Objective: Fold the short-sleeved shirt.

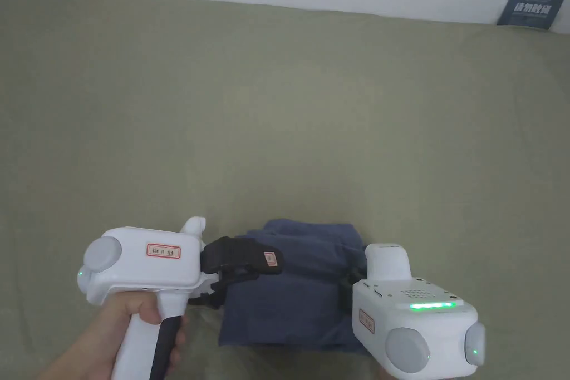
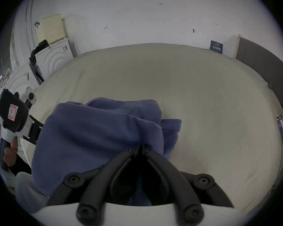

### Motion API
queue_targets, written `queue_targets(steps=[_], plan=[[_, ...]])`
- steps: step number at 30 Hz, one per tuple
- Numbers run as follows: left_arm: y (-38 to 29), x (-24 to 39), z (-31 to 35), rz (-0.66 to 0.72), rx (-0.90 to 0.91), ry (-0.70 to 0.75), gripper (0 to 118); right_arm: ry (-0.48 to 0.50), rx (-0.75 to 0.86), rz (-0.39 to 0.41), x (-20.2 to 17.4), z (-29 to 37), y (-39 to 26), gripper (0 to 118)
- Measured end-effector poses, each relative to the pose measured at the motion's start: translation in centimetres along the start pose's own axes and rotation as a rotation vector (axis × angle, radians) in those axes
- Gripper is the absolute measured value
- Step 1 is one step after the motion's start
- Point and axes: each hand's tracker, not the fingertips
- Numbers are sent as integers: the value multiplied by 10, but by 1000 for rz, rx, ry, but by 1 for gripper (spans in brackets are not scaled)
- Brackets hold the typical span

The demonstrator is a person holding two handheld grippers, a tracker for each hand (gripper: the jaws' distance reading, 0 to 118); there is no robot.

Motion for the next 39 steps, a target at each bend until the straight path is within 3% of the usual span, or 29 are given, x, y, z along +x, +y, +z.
queue_targets(steps=[1,2,3,6,9,17,24,32,39], plan=[[7,-10,-3,-6,9,46,88,5,-6,-6,1,0,1,7],[8,-10,-4,-19,17,92,34,9,-11,-12,3,-1,2,7],[8,-10,-6,-83,36,251,30,16,-16,-19,5,0,3,7],[5,-13,-2,-27,41,163,30,40,-38,-37,8,1,8,8],[4,-6,-1,-92,64,251,30,42,-49,-37,7,12,16,8],[8,15,27,-92,62,249,30,-4,93,2,10,87,19,8],[23,10,110,-110,109,333,30,-28,169,36,-7,111,33,8],[43,-11,230,-52,236,434,30,98,315,122,-83,85,55,8],[55,-27,324,12,337,516,30,250,549,236,-211,58,95,8]])
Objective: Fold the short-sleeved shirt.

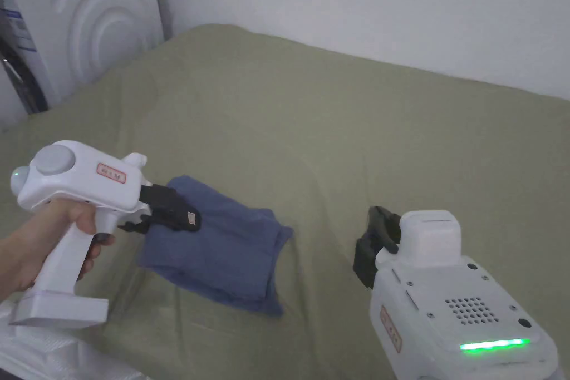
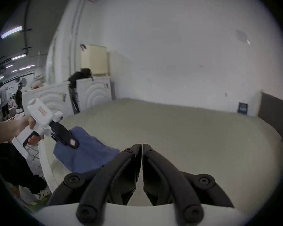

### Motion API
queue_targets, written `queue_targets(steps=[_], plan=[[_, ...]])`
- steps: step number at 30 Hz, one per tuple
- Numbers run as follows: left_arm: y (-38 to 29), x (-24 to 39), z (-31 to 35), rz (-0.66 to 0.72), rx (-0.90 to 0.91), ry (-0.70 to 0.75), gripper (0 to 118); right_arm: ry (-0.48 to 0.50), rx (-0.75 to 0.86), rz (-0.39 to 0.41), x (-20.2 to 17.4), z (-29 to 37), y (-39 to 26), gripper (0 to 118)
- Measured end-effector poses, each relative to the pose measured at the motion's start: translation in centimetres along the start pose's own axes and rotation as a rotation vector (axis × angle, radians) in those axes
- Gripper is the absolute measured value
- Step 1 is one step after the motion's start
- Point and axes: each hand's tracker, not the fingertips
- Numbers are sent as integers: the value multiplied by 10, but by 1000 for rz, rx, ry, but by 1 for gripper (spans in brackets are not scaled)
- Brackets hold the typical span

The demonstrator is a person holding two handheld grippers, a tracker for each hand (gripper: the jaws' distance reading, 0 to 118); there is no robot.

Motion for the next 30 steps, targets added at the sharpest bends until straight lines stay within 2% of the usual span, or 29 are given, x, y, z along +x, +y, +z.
queue_targets(steps=[4,10,12,17,19,22,23,25,26,28,30], plan=[[29,-33,26,27,15,48,30,79,23,2,-52,-39,12,8],[83,-88,60,15,4,137,30,165,-9,-11,-105,-89,11,8],[99,-104,66,9,-10,184,30,188,-23,-29,-117,-106,7,8],[133,-126,65,-58,-71,268,30,234,-53,-3,-139,-142,-2,8],[172,-156,62,-95,-77,305,30,246,-63,4,-145,-154,-5,8],[176,-158,57,-111,-80,285,30,247,-79,-15,-146,-163,-8,8],[176,-157,55,-125,-90,298,45,259,-92,-28,-144,-165,-9,8],[178,-158,56,-171,-37,372,105,250,-98,-15,-143,-165,-10,8],[173,-156,59,-164,-10,387,118,251,-101,-16,-141,-163,-10,8],[165,-152,75,-152,85,354,114,253,-105,-27,-134,-154,-8,8],[143,-132,89,-142,171,395,114,251,-101,-24,-128,-144,-4,8]])
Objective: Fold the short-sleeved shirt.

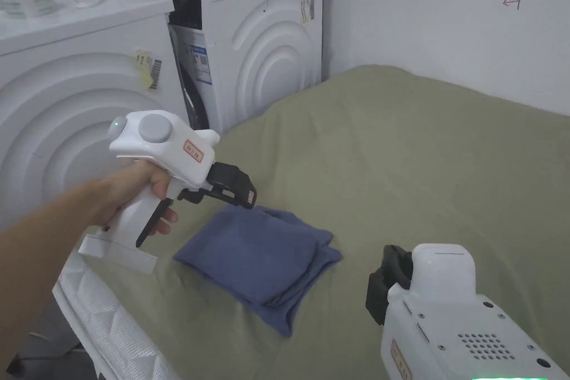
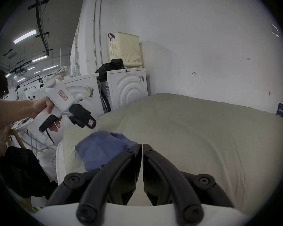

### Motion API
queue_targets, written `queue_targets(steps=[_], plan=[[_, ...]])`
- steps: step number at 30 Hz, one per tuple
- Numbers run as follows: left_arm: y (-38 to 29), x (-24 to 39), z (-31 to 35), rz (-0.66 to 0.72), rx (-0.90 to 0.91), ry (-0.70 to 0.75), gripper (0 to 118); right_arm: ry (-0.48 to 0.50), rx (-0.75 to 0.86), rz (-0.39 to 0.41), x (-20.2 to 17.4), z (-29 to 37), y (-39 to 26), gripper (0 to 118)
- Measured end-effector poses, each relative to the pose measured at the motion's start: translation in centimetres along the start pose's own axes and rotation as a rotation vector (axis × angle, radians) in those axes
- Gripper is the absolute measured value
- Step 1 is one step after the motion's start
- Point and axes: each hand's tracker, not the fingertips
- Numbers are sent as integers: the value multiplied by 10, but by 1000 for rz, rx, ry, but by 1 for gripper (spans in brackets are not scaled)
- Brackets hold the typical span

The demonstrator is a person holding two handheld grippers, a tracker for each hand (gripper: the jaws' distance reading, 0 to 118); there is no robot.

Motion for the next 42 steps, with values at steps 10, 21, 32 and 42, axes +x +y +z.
queue_targets(steps=[10,21,32,42], plan=[[-100,166,66,15,358,-302,1,-113,54,-44,55,110,37,8],[-226,469,92,-228,652,-225,1,-449,99,20,174,312,53,8],[-270,599,133,-404,813,-168,1,-702,181,-28,245,428,43,8],[-270,586,139,-414,821,-149,1,-728,220,-17,238,434,46,8]])
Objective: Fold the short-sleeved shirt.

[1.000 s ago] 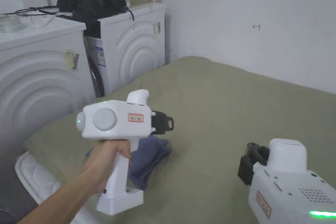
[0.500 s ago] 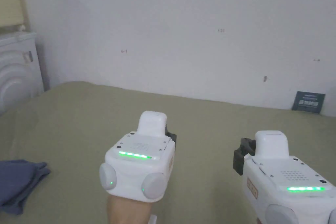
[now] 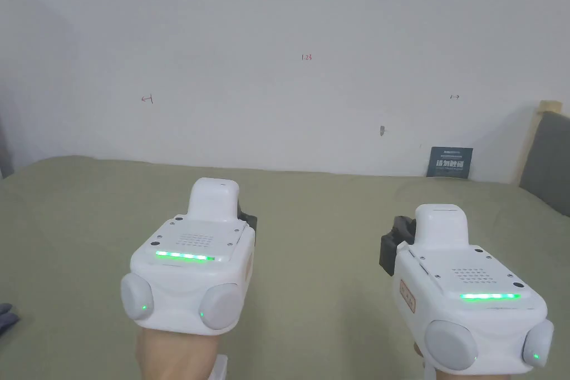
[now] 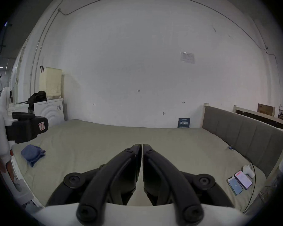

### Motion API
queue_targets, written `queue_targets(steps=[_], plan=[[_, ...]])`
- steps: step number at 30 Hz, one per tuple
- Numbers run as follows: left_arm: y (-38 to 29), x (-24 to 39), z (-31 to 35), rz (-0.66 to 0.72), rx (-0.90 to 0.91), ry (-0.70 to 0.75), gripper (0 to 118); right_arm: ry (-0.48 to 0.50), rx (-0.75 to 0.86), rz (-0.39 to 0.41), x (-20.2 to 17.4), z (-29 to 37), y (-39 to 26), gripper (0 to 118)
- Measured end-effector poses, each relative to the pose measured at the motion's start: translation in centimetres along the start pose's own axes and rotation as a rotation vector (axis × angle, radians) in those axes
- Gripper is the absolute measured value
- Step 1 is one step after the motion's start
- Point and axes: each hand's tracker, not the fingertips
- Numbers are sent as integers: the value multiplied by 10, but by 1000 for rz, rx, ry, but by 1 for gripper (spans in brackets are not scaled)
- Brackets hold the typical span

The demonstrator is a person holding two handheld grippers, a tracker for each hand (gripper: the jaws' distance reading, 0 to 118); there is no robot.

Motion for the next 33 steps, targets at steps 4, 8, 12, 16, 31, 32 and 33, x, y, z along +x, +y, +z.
queue_targets(steps=[4,8,12,16,31,32,33], plan=[[0,-9,2,1,9,19,18,6,14,15,-8,-2,-1,24],[-2,-15,3,6,18,49,117,-23,-3,21,-8,-1,1,114],[1,-17,2,14,26,60,118,-29,69,7,2,8,14,118],[0,-15,10,27,27,51,118,-31,70,13,-1,10,13,118],[-3,-19,23,-9,11,60,118,31,69,31,-9,16,7,118],[-4,-18,23,-7,-5,59,118,31,70,37,-11,18,8,118],[-4,-18,23,-13,-9,59,118,24,73,55,-13,17,6,118]])
